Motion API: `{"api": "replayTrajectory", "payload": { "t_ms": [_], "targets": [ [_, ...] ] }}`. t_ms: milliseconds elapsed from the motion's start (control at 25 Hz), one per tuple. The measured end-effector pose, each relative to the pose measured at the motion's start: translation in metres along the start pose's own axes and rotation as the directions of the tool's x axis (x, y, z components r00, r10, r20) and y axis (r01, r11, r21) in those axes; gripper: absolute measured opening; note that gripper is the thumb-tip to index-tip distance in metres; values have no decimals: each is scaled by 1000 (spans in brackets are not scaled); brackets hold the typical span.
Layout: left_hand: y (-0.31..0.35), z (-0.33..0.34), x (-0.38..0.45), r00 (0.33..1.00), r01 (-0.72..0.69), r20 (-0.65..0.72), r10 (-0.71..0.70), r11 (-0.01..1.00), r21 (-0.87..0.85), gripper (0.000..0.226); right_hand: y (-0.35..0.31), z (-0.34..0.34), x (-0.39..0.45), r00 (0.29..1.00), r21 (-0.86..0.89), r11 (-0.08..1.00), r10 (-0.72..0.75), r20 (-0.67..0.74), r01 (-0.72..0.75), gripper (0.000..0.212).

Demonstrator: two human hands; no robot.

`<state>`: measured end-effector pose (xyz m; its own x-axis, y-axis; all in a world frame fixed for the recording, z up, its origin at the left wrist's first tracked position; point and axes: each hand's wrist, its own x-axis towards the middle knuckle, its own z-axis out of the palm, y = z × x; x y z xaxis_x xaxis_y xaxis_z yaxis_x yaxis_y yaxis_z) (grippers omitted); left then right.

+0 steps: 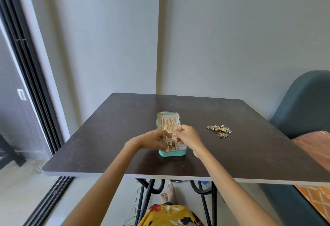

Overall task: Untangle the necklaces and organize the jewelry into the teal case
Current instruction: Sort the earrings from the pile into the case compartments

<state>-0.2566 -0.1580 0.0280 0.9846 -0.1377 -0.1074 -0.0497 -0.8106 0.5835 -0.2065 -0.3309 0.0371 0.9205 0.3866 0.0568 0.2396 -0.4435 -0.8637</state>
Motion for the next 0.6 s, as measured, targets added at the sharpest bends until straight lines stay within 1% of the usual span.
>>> {"api": "replayTrajectory", "payload": {
  "t_ms": [80,160,240,320,360,480,600],
  "targets": [
    [1,2,1,999,-35,-15,36,999,36,46,-4,-4,1,999,-114,993,17,30,-14,10],
    [2,4,1,999,-40,-21,41,998,47,41,-5,-4,0,997,-231,973,43,64,-27,10],
    [3,4,0,999,-44,-29,45,997,59,32,-3,-2,-1,996,-286,958,47,81,-22,7],
    [2,4,-1,998,-46,-43,49,997,62,26,-1,1,-2,998,-311,951,26,65,-5,4],
    [2,4,-1,998,-43,-48,46,997,60,25,-2,2,-1,999,-330,944,13,53,5,6],
    [3,5,-1,997,-29,-65,33,997,67,34,-2,4,0,999,-384,923,-10,48,28,19],
    [4,4,-1,996,-24,-83,31,996,82,42,-1,-1,0,1000,-364,931,-18,25,26,19]
  ]
}}
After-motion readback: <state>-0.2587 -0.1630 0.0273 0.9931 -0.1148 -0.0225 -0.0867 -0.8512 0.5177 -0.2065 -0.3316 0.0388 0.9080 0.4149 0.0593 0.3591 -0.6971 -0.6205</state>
